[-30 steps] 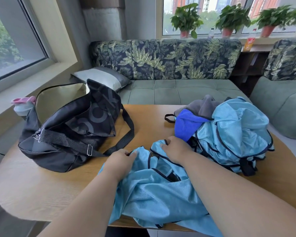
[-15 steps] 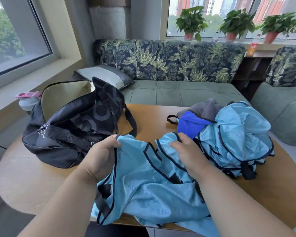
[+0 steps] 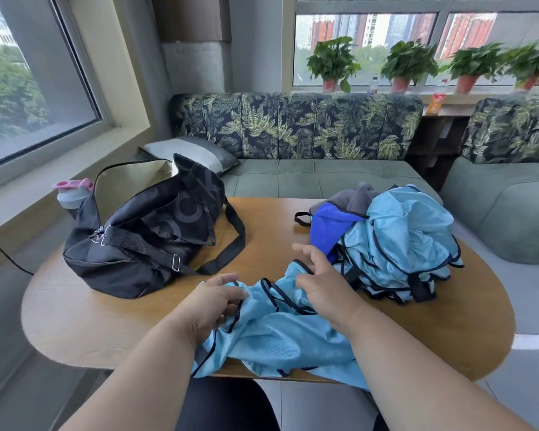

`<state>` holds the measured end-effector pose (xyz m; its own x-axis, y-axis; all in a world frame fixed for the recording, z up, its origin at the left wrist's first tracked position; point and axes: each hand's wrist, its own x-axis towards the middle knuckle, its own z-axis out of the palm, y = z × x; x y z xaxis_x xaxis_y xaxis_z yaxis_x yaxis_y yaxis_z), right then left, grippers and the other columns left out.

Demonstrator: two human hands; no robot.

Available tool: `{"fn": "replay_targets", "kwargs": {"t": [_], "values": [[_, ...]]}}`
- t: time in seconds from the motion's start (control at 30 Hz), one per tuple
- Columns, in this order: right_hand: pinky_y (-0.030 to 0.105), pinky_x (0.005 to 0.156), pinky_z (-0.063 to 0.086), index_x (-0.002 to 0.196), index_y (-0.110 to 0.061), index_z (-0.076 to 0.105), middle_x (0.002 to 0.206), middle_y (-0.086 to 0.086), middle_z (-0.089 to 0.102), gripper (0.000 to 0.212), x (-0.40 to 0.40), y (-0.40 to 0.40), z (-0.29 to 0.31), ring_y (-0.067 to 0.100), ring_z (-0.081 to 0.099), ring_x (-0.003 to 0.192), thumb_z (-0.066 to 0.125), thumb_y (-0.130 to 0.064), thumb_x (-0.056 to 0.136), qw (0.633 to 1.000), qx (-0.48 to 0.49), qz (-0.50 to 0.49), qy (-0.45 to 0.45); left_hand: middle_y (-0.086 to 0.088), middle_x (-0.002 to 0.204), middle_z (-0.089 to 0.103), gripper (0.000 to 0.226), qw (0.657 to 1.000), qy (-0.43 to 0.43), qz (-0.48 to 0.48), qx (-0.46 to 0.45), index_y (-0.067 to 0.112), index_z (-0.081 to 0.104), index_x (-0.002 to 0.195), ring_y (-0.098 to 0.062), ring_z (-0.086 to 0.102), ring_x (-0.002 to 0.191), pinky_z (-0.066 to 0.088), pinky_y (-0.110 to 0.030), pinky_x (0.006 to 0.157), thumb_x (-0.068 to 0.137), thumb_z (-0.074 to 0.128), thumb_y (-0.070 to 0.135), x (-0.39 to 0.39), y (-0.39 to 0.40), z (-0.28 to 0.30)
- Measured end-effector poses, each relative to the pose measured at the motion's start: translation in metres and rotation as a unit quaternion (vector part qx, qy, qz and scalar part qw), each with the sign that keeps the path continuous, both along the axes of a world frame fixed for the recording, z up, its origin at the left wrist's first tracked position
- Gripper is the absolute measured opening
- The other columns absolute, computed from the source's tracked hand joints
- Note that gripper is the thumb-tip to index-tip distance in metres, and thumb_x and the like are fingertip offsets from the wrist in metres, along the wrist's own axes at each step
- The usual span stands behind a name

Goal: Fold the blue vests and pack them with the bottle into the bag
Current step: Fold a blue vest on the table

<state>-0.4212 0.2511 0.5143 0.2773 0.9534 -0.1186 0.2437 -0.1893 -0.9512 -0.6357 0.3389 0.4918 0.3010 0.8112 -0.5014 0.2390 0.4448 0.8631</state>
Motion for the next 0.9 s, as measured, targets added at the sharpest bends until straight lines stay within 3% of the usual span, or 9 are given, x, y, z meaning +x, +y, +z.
{"fn": "replay_targets", "kwargs": {"t": [0.1,0.17,0.3,0.43,0.57,0.67,0.77,0.9], "values": [[0.011,0.053,0.04,0.125,-0.039,0.063,0.111,-0.007,0.065,0.052,0.0,-0.01,0.006,-0.003,0.052,0.057,0.045,-0.002,0.095,0.999,0.006,0.011,-0.04,0.003,0.074,0.064,0.047,0.998,-0.026,0.016,0.047,0.031,0.064,0.132,-0.006,0.054,0.058,0.037,-0.021,0.054,0.096,0.065,0.002,-0.003,-0.007,0.014],[0.017,0.045,0.034,0.112,-0.032,0.069,0.091,-0.004,0.066,0.046,0.0,-0.016,0.011,0.002,0.041,0.044,0.042,0.001,0.094,0.999,0.003,0.005,-0.046,0.001,0.078,0.064,0.046,0.994,-0.072,0.016,0.075,0.031,0.068,0.132,-0.008,0.055,0.066,0.04,-0.023,0.062,0.097,0.064,0.001,-0.006,-0.012,0.029],[0.019,0.043,0.031,0.099,-0.023,0.065,0.064,-0.009,0.05,0.03,0.001,-0.025,0.021,0.004,0.035,0.041,0.046,-0.001,0.093,0.999,0.003,-0.011,-0.053,-0.008,0.094,0.072,0.038,0.978,-0.179,0.003,0.104,0.026,0.076,0.122,-0.018,0.064,0.08,0.055,-0.034,0.083,0.101,0.058,0.0,-0.006,-0.026,0.06],[0.022,0.043,0.027,0.099,-0.016,0.067,0.051,-0.012,0.04,0.014,-0.004,-0.033,0.027,0.007,0.031,0.042,0.054,-0.012,0.097,0.999,0.001,0.003,-0.04,-0.018,0.095,0.071,0.031,0.963,-0.253,-0.007,0.087,0.01,0.073,0.123,-0.026,0.069,0.08,0.064,-0.035,0.075,0.104,0.052,-0.001,-0.005,-0.039,0.081],[0.028,0.054,0.029,0.089,-0.015,0.065,0.059,-0.01,0.039,0.022,-0.01,-0.04,0.028,0.01,0.032,0.052,0.064,-0.036,0.098,0.999,0.014,0.031,0.008,-0.021,0.1,0.072,0.028,0.966,-0.244,-0.012,0.087,0.005,0.07,0.126,-0.028,0.07,0.085,0.064,-0.037,0.08,0.105,0.052,0.001,-0.004,-0.047,0.085],[0.029,0.063,0.042,0.085,-0.02,0.065,0.069,-0.004,0.055,0.034,-0.016,-0.042,0.028,0.012,0.047,0.061,0.078,-0.051,0.087,0.996,0.076,0.042,-0.002,-0.024,0.109,0.071,0.027,0.968,-0.233,-0.016,0.093,0.007,0.071,0.127,-0.033,0.067,0.099,0.058,-0.044,0.097,0.104,0.056,0.004,-0.004,-0.049,0.084],[0.044,0.09,0.055,0.096,-0.033,0.064,0.105,0.013,0.073,0.044,-0.017,-0.041,0.023,0.028,0.066,0.097,0.086,-0.062,0.071,0.993,0.098,0.024,-0.067,-0.024,0.112,0.071,0.028,0.969,-0.225,-0.023,0.098,0.009,0.072,0.127,-0.034,0.065,0.104,0.049,-0.052,0.108,0.103,0.059,0.005,-0.003,-0.05,0.083],[0.031,0.097,0.055,0.11,-0.048,0.068,0.109,-0.014,0.075,0.036,-0.016,-0.039,0.02,0.001,0.067,0.104,0.085,-0.048,0.079,0.986,0.094,0.034,-0.135,-0.023,0.114,0.069,0.028,0.968,-0.22,-0.048,0.107,0.013,0.076,0.124,-0.033,0.065,0.106,0.046,-0.052,0.112,0.098,0.067,0.004,-0.004,-0.047,0.08]]}}
